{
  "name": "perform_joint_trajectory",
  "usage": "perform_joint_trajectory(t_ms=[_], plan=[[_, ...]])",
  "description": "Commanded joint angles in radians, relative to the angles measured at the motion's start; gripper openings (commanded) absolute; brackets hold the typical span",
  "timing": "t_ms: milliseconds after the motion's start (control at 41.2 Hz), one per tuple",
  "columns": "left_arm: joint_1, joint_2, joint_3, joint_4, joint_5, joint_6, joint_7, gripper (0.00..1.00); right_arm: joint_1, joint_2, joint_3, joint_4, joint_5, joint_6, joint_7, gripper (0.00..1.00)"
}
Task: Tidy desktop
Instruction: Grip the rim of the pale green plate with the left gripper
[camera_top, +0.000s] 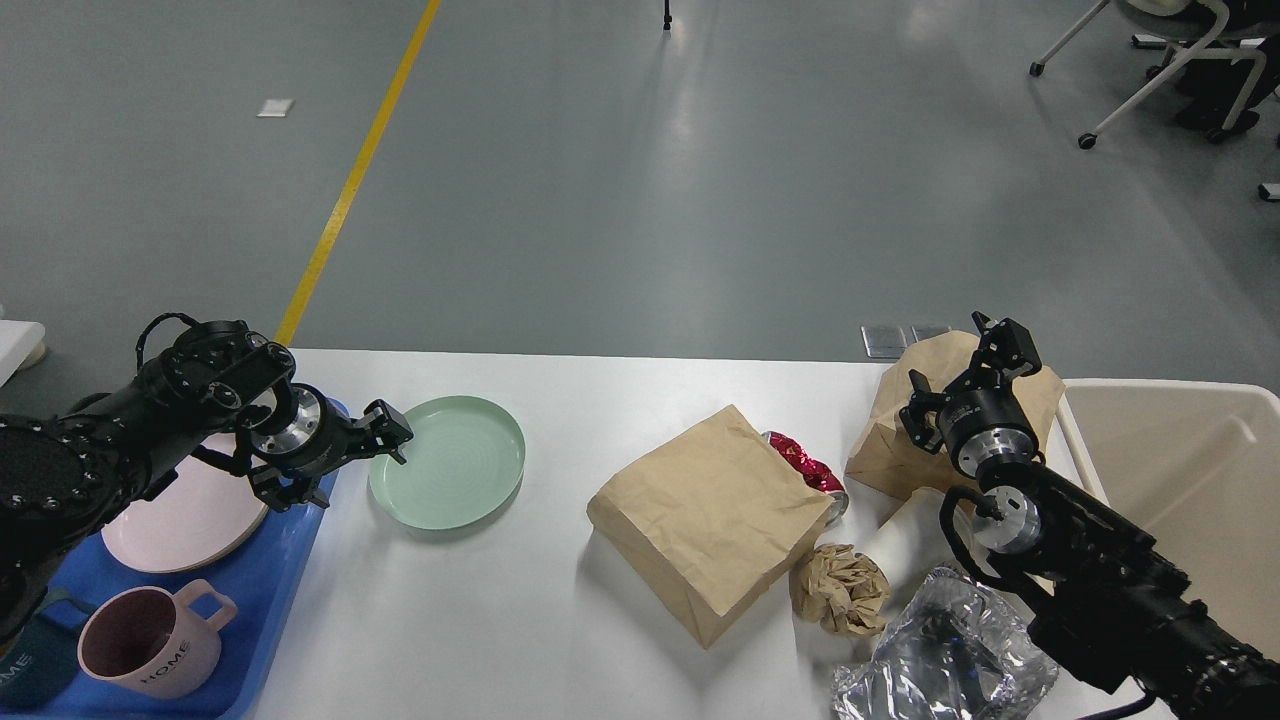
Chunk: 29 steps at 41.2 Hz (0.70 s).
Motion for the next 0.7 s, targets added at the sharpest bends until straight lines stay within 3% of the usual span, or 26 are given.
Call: perform_joint_trajectory(t_ms=[0, 680], plan=[[0.005, -0.001, -0.050, -0.005, -0.001, 0.003, -0.006, 0.97, 0.000, 0.000, 0.000, -0.002, 0.000, 0.000, 0.000, 1.00], [0.047, -0.064, -0.051, -0.003, 0.002, 0.132, -0.001, 0.97, 0.000, 0.000, 0.000, -0.003, -0.001, 0.000, 0.000, 1.00]])
